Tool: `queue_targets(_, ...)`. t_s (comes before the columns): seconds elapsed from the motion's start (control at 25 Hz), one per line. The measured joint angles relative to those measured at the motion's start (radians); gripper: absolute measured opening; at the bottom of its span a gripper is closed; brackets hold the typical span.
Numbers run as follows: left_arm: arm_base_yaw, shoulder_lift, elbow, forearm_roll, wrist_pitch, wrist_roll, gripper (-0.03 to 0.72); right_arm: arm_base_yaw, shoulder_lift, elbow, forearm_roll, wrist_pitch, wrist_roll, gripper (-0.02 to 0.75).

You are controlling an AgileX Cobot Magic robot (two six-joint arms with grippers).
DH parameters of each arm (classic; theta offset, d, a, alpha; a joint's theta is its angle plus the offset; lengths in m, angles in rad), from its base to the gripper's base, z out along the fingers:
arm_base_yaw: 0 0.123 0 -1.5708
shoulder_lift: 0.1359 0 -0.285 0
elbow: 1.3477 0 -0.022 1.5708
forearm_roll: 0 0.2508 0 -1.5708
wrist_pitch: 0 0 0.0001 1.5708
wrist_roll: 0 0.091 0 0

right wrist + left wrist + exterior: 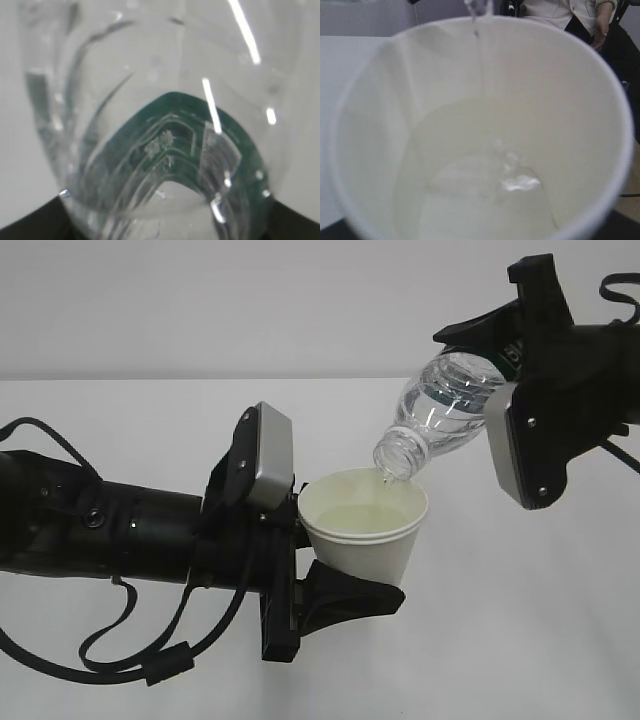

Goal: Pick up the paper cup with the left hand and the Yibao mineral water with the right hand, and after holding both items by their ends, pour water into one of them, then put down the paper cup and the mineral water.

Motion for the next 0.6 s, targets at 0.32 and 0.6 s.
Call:
queue_targets(0.32,0.0,0.0,0.0,0.0,0.0,0.008,0.445,0.0,0.0,0.0,0.0,0.0,0.0,0.434)
queue_targets(0.6,0.0,0.0,0.0,0.0,0.006,0.01,0.445,0.0,0.0,0.0,0.0,0.0,0.0,0.434)
